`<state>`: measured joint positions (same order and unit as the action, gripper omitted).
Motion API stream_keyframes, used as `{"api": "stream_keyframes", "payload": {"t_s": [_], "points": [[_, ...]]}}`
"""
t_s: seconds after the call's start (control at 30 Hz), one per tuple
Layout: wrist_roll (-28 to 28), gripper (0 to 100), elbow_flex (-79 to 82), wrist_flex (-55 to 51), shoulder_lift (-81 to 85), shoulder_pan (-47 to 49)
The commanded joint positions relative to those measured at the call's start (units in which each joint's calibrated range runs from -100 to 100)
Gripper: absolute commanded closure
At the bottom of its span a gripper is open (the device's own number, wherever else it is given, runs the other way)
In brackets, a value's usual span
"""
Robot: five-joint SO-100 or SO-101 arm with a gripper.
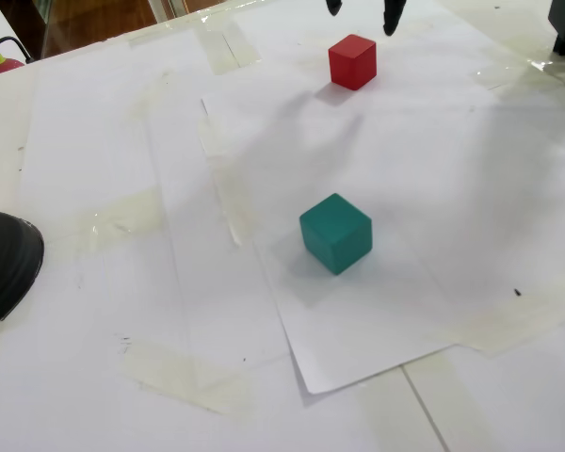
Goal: Put the red cube on the top of the blue cube.
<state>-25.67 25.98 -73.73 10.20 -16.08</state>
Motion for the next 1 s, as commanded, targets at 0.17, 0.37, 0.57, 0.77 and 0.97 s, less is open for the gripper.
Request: {"api": "stream_keyframes", "payload": {"t_s": [0.17, 0.37, 0.57, 0.77, 0.97], "points": [[-0.39, 68, 1.39, 4.14, -1.87, -0.19], [-0.68, 67, 1.21, 5.93, -5.05, -0.42], [-0.68, 67, 0.66, 6.91, -7.62, -0.65], [-0.73, 67, 0.75, 7.81, -8.82, -0.57], [-0.83, 68, 1.12, 9.2, -9.94, -0.5]]}}
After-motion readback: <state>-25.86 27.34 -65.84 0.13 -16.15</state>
